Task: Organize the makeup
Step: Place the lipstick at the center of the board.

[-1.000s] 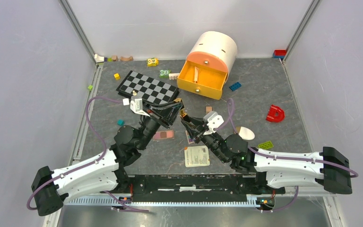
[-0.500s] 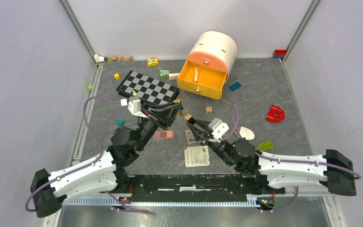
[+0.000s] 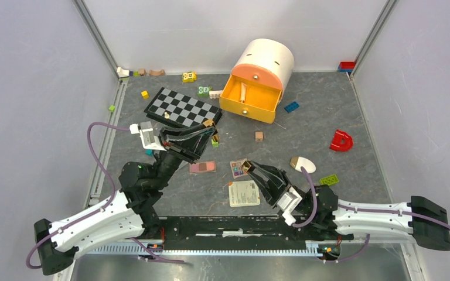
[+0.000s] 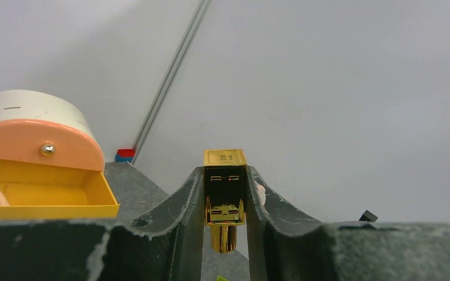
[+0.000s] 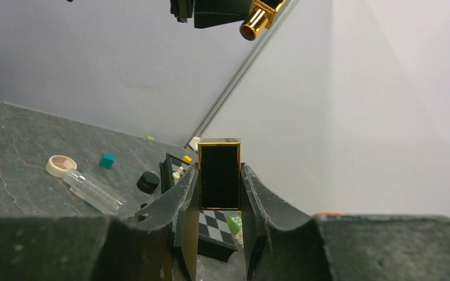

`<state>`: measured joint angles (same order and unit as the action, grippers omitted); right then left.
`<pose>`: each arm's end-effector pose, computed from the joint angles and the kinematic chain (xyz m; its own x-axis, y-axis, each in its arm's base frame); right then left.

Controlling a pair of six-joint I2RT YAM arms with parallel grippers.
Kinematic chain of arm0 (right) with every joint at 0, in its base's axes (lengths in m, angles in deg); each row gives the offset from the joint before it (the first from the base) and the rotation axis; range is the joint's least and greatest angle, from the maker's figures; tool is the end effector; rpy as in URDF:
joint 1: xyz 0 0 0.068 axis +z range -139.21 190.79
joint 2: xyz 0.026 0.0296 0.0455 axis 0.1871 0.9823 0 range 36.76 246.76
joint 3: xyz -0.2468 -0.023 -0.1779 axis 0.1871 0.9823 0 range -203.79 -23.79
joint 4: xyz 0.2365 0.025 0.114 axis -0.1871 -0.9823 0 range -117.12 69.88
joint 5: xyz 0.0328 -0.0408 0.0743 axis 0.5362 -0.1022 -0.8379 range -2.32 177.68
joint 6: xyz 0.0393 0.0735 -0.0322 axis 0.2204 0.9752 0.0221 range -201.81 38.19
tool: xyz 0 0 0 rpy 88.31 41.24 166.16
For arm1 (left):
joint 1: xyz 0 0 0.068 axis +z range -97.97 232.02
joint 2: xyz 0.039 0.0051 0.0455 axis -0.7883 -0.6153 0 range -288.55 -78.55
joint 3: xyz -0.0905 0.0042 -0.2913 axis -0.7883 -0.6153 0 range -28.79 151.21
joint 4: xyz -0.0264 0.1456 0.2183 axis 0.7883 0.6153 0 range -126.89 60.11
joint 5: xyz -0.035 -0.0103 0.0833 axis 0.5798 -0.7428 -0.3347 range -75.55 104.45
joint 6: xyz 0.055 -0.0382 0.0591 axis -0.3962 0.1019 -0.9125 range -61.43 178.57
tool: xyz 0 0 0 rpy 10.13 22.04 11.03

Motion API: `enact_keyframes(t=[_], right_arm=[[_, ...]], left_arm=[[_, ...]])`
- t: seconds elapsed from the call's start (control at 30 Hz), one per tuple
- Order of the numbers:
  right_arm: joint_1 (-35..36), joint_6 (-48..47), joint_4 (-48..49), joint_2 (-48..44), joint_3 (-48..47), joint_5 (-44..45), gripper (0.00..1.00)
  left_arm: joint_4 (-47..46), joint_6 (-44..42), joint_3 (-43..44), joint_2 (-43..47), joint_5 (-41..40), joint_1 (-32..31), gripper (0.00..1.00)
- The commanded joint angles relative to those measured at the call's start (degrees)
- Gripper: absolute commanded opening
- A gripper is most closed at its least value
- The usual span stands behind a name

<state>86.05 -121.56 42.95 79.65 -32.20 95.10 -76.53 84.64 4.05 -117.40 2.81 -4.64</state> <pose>0.0543 0.1661 0.2983 0.6884 0.1242 -0.7147 -0.6373 0.5740 -0.5141 0.1054 -0.1310 0.4179 -0.0456 -0.7138 -0.6989 0.7858 0.4063 -0.4662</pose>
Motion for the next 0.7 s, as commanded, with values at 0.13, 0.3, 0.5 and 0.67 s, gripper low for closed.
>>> enact_keyframes(t=[0.13,0.3,0.5,0.67], right_arm=[[0.24,-7.45,-0.19,-0.29,-1.96,-5.83,0.0],[0.23,-19.36,-26.91,-0.51,-9.36,-9.79,0.0],[-0.09,-22.08,-66.62,10.24,-25.06,-14.17,0.0],[-1.53,-24.14,-75.98,21.56,-30.08,-24.92,0.0]], left_arm=[[-2.83,-2.36,1.25,0.03,1.57,-0.29,0.02],[11.09,-1.08,5.27,1.14,-6.43,-0.24,0.03],[42.15,-1.97,16.02,-0.1,-21.86,-0.2,0.02],[52.01,-3.59,18.41,1.22,-25.53,-0.2,0.02]])
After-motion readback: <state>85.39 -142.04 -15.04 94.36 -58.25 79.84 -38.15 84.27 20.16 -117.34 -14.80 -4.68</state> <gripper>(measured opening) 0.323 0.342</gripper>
